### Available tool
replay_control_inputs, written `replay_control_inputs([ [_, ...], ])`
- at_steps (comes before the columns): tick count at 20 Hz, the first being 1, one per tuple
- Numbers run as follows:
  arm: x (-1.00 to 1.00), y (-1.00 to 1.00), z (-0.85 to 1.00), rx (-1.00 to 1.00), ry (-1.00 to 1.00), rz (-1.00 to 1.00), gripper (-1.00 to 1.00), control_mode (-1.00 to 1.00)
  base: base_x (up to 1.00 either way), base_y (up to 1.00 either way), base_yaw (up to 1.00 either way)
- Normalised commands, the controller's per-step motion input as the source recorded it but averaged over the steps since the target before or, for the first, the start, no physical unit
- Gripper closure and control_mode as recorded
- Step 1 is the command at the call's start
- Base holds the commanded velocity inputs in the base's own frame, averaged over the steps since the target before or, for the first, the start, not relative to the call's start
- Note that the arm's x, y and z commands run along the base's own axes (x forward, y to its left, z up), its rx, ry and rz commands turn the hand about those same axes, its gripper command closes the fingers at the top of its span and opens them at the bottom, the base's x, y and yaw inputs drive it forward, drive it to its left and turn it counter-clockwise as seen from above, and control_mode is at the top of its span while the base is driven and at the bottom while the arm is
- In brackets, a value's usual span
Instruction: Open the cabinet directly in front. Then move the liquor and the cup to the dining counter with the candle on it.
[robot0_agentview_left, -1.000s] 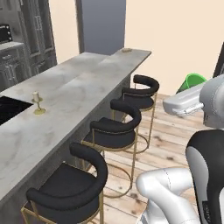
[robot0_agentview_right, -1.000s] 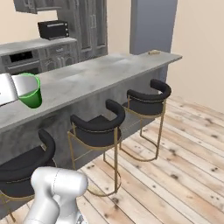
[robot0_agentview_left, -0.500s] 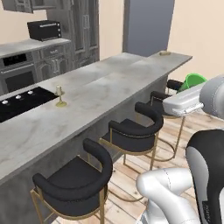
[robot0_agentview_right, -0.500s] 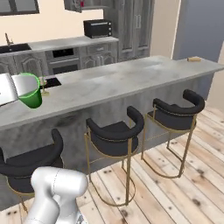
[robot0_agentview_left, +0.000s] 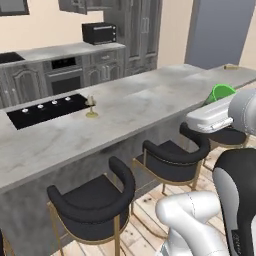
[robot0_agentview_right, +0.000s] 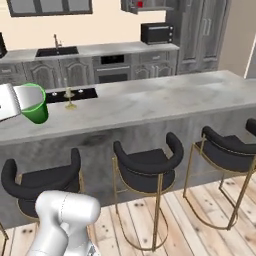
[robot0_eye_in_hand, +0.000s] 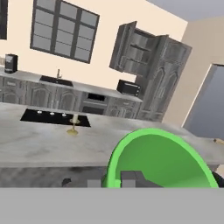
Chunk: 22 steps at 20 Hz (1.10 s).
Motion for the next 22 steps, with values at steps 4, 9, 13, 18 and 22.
replay_control_inputs([
  [4,0.0,0.0,0.0,0.0,0.0,0.0,1.0,1.0,0.78,-0.38,0.34],
  [9,0.0,0.0,0.0,0.0,0.0,0.0,1.0,1.0,0.82,-0.33,0.32],
  [13,0.0,0.0,0.0,0.0,0.0,0.0,1.0,1.0,0.9,-0.43,0.29],
  [18,0.0,0.0,0.0,0.0,0.0,0.0,1.0,1.0,0.92,-0.63,0.26],
  [22,0.0,0.0,0.0,0.0,0.0,0.0,1.0,1.0,0.99,-0.68,0.24],
])
